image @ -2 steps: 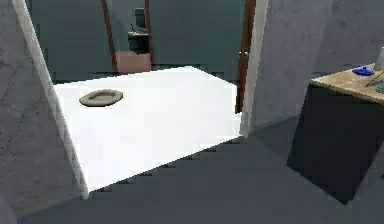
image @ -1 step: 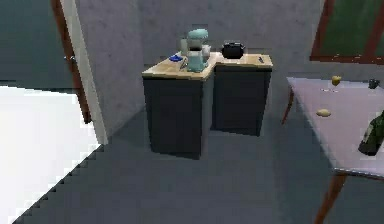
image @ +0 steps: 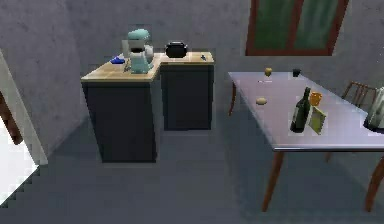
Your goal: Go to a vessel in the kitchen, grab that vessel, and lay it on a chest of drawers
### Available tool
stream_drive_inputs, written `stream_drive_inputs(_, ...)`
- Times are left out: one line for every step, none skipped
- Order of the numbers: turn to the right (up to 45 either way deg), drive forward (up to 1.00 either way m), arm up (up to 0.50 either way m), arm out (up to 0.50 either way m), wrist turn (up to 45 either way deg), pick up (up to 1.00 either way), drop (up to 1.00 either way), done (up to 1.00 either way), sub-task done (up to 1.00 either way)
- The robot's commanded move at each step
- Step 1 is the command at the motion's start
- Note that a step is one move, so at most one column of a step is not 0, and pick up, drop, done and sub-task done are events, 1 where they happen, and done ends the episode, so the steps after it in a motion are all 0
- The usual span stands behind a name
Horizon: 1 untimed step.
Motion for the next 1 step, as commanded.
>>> stream_drive_inputs(0.0, 0.05, 0.00, 0.00, 0.0, 0.00, 0.00, 0.00, 0.00)
